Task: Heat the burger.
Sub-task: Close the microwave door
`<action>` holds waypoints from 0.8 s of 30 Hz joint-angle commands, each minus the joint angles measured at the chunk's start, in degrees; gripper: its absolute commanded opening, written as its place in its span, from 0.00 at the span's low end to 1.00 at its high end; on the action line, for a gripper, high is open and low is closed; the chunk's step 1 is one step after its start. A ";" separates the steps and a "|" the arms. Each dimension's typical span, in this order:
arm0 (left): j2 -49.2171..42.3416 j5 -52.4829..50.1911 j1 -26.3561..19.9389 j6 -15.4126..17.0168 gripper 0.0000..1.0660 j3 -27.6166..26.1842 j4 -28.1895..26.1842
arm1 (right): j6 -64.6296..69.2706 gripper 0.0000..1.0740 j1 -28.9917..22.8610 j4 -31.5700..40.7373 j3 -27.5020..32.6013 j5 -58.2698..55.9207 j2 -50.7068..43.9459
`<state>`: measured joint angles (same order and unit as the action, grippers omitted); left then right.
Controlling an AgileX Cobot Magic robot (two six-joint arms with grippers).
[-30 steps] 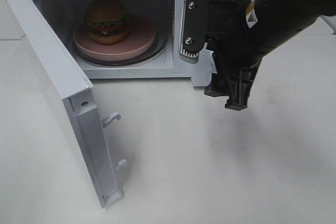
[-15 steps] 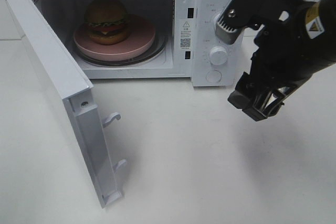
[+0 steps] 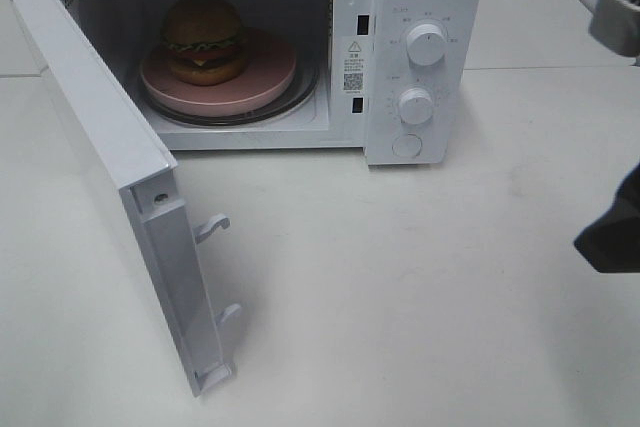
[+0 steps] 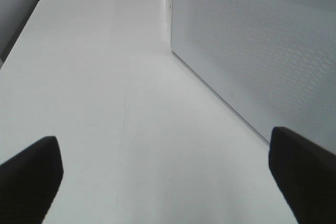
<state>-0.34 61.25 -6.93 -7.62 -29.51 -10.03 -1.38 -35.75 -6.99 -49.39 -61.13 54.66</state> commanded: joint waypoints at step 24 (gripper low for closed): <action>-0.29 0.23 -0.17 0.40 0.94 0.00 -0.34 | 1.38 0.71 19.25 2.52 9.22 -0.69 -30.14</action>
<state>-0.34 61.25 -6.93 -7.62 -29.51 -10.03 0.00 -17.07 -4.87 -40.62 -62.68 25.27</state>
